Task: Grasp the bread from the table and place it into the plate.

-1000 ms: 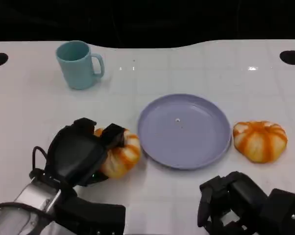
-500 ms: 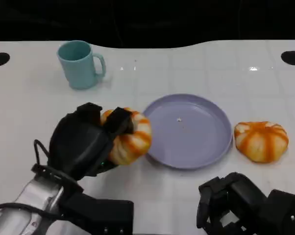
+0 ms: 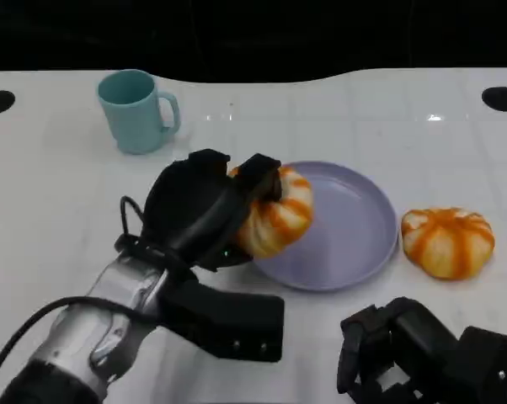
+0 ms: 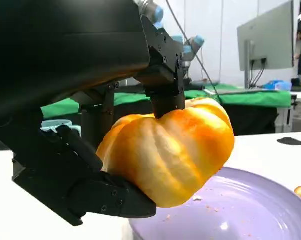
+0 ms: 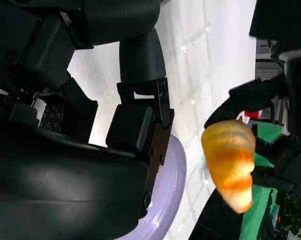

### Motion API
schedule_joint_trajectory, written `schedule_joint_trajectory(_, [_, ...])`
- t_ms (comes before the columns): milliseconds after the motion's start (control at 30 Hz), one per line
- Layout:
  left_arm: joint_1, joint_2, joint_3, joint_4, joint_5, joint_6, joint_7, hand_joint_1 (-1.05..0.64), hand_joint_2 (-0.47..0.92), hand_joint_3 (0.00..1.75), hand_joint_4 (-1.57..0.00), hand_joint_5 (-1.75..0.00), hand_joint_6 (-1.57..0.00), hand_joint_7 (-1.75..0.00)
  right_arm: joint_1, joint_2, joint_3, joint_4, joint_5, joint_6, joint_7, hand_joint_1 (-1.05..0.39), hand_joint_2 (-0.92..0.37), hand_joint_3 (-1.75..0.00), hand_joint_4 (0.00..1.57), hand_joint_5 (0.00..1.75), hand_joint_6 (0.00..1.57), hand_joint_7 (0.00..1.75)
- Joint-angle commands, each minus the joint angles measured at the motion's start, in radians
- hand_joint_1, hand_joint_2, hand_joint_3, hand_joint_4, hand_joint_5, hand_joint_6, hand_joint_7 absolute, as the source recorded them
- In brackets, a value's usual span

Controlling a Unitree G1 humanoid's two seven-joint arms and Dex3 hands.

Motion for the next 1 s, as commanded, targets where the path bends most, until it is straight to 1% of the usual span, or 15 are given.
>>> schedule_joint_trajectory(33, [-0.072,-0.040,-0.026,0.121,-0.008,-0.005,0.024,-0.26,0.62,0.73,-0.83,-1.75,-0.70,-1.59,0.004,-0.013,-0.005,-0.007,0.004,-0.012,0.001,-1.05,-0.13,-1.38,1.55,1.30,1.57,1.10])
schedule_joint_trajectory(133, [-0.114,-0.086,-0.035,0.224,-0.027,-0.038,0.082,-0.22,0.59,0.75,-0.86,-1.75,-0.68,-1.70,0.001,-0.013,-0.007,0.003,0.010,-0.024,0.006,-1.05,-0.12,-1.39,1.55,1.30,1.57,1.10])
schedule_joint_trajectory(167, [-0.125,-0.100,-0.037,0.256,-0.032,-0.051,0.104,-0.20,0.51,0.87,-0.87,-1.75,-0.68,-1.73,0.000,-0.014,-0.008,0.006,0.011,-0.027,0.007,-1.05,-0.12,-1.39,1.55,1.30,1.57,1.10])
schedule_joint_trajectory(267, [-0.166,-0.141,-0.048,0.353,-0.038,-0.064,0.156,-0.19,0.42,0.99,-0.89,-1.75,-0.68,-1.74,-0.002,-0.012,-0.010,0.016,0.018,-0.039,0.012,-1.05,-0.12,-1.39,1.55,1.31,1.57,1.10])
schedule_joint_trajectory(367, [-0.199,-0.169,-0.058,0.425,-0.048,-0.068,0.171,-0.20,0.42,1.01,-0.88,-1.75,-0.68,-1.72,-0.002,-0.007,-0.011,0.024,0.026,-0.045,0.017,-1.05,-0.13,-1.38,1.54,1.31,1.57,1.10])
schedule_joint_trajectory(433, [-0.212,-0.181,-0.061,0.457,-0.063,-0.074,0.169,-0.21,0.47,0.95,-0.86,-1.75,-0.74,-1.56,-0.002,-0.007,-0.010,0.029,0.027,-0.054,0.017,-1.05,-0.13,-1.37,1.54,1.31,1.57,1.09])
schedule_joint_trajectory(467, [-0.216,-0.186,-0.060,0.468,-0.071,-0.079,0.168,-0.23,0.52,0.76,-0.83,-1.72,-0.81,-1.26,-0.003,-0.007,-0.009,0.031,0.026,-0.058,0.016,-1.05,-0.14,-1.37,1.53,1.31,1.57,1.08])
schedule_joint_trajectory(533, [-0.223,-0.189,-0.064,0.481,-0.082,-0.088,0.154,-0.25,0.61,0.50,-0.83,-1.63,-0.90,-0.96,-0.003,-0.005,-0.009,0.032,0.030,-0.053,0.017,-1.05,-0.15,-1.36,1.53,1.32,1.57,1.08])
schedule_joint_trajectory(567, [-0.227,-0.186,-0.070,0.482,-0.083,-0.087,0.134,-0.26,0.70,0.38,-0.77,-1.50,-0.86,-0.70,-0.004,-0.004,-0.009,0.032,0.031,-0.049,0.017,-1.05,-0.14,-1.35,1.53,1.32,1.57,1.07])
schedule_joint_trajectory(600, [-0.229,-0.183,-0.079,0.478,-0.083,-0.080,0.104,-0.27,0.75,0.30,-0.74,-1.42,-0.85,-0.53,-0.004,-0.004,-0.010,0.032,0.033,-0.044,0.019,-1.05,-0.15,-1.35,1.53,1.32,1.57,1.07])
schedule_joint_trajectory(667, [-0.231,-0.176,-0.091,0.465,-0.083,-0.064,0.052,-0.34,0.85,0.20,-0.61,-1.26,-0.69,-0.23,-0.003,-0.005,-0.009,0.028,0.030,-0.042,0.017,-1.05,-0.15,-1.34,1.53,1.32,1.57,1.07])
schedule_joint_trajectory(733, [-0.230,-0.168,-0.102,0.445,-0.077,-0.044,0.009,-0.41,0.89,0.12,-0.52,-1.08,-0.60,-0.10,-0.002,-0.007,-0.007,0.023,0.024,-0.040,0.015,-1.05,-0.16,-1.34,1.53,1.32,1.57,1.08])
schedule_joint_trajectory(800, [-0.225,-0.152,-0.119,0.415,-0.063,-0.015,-0.038,-0.51,0.91,0.08,-0.46,-0.77,-0.51,-0.03,0.001,-0.007,-0.005,0.014,0.019,-0.035,0.012,-1.05,-0.16,-1.34,1.54,1.32,1.57,1.08])
schedule_joint_trajectory(867, [-0.220,-0.135,-0.134,0.377,-0.052,0.018,-0.101,-0.63,0.92,0.12,-0.36,-0.53,-0.37,-0.01,0.004,-0.007,-0.004,0.011,0.018,-0.037,0.011,-1.05,-0.15,-1.34,1.54,1.32,1.57,1.09])
schedule_joint_trajectory(1000, [-0.208,-0.097,-0.144,0.285,-0.059,0.065,-0.242,-0.77,0.92,0.17,-0.25,-0.40,-0.25,0.00,0.004,-0.006,-0.003,0.014,0.014,-0.051,0.009,-1.05,-0.16,-1.34,1.54,1.32,1.57,1.08])
